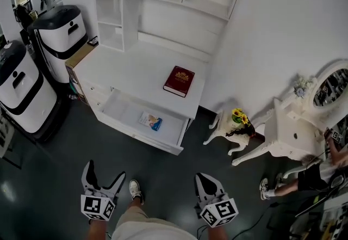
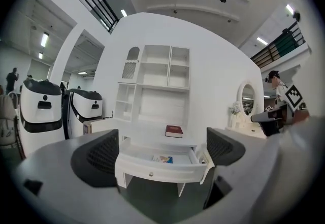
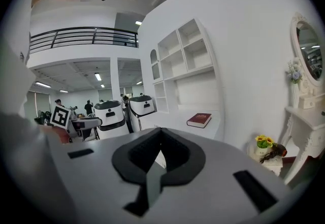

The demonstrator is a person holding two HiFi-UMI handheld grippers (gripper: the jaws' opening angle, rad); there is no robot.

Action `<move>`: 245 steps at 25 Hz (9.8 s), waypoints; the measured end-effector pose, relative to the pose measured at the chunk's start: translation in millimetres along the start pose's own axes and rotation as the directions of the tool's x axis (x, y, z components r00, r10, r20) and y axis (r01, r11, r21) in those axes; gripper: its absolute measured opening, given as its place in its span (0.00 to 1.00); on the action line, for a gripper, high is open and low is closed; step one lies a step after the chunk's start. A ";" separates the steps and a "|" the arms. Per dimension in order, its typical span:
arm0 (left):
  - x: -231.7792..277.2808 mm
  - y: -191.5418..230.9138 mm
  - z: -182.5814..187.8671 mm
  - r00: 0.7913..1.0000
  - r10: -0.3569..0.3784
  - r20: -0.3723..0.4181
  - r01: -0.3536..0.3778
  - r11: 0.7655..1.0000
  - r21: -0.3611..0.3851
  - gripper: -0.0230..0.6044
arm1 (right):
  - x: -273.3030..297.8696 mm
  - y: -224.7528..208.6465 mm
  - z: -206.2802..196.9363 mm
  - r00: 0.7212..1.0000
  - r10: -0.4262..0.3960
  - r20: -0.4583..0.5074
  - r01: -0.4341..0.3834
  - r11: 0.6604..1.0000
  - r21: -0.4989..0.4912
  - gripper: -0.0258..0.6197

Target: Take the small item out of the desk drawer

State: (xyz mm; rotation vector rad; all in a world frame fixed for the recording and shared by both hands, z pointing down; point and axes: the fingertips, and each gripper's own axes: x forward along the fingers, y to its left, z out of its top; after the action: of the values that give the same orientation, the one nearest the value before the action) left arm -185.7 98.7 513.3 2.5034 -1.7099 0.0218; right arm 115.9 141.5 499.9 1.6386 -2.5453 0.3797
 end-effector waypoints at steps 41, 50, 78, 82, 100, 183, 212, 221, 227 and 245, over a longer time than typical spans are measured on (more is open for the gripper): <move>391.0 -13.6 -182.5 0.521 -0.459 -0.720 0.804 0.546 0.235 0.86 | 198.7 -169.2 68.1 0.985 -0.159 -0.073 0.165 0.983 0.078 0.05; 408.3 -28.4 -255.9 0.309 -0.376 -0.873 0.937 0.279 0.212 0.86 | 170.5 -171.2 49.0 0.965 -0.233 -0.117 0.245 0.965 0.098 0.05; 420.7 -31.6 -362.2 0.042 -0.159 -0.986 0.998 0.042 0.036 0.80 | 142.7 -154.7 43.3 0.912 -0.363 -0.190 0.383 0.921 0.075 0.05; 419.3 -34.1 -363.2 0.030 -0.152 -0.988 0.999 0.021 0.027 0.78 | 152.0 -151.5 42.0 0.918 -0.341 -0.201 0.362 0.929 0.078 0.05; 411.1 -27.4 -364.5 0.040 -0.122 -0.992 0.997 0.065 0.032 0.74 | 153.9 -163.0 38.9 0.929 -0.317 -0.188 0.339 0.936 0.098 0.05; 345.0 125.3 106.8 1.000 -0.004 0.011 0.003 1.000 0.026 0.73 | 327.7 -135.0 172.3 0.990 0.101 0.095 -0.097 0.994 -0.041 0.05; 199.6 181.9 237.7 0.931 0.127 0.343 -0.126 0.992 -0.025 0.73 | 252.0 -158.1 202.9 0.967 -0.137 0.215 0.145 0.989 -0.024 0.05; 153.1 201.1 224.4 0.917 0.195 0.347 -0.201 0.979 -0.019 0.73 | 241.1 -143.6 198.0 0.964 -0.151 0.219 0.160 0.987 -0.023 0.05; 137.2 204.5 206.2 0.919 0.215 0.331 -0.215 0.976 -0.035 0.73 | 237.6 -123.7 192.3 0.970 -0.131 0.203 0.141 0.989 -0.035 0.05; 152.2 185.5 193.5 0.935 0.145 0.324 -0.127 0.989 -0.078 0.73 | 215.6 -107.5 182.2 0.972 -0.149 0.182 0.159 0.986 -0.043 0.05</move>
State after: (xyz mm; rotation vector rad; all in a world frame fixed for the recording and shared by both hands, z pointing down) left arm -312.2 -128.3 347.5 2.4507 -1.9700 -0.4527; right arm 133.2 -137.8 386.1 1.9125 -2.4996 0.1513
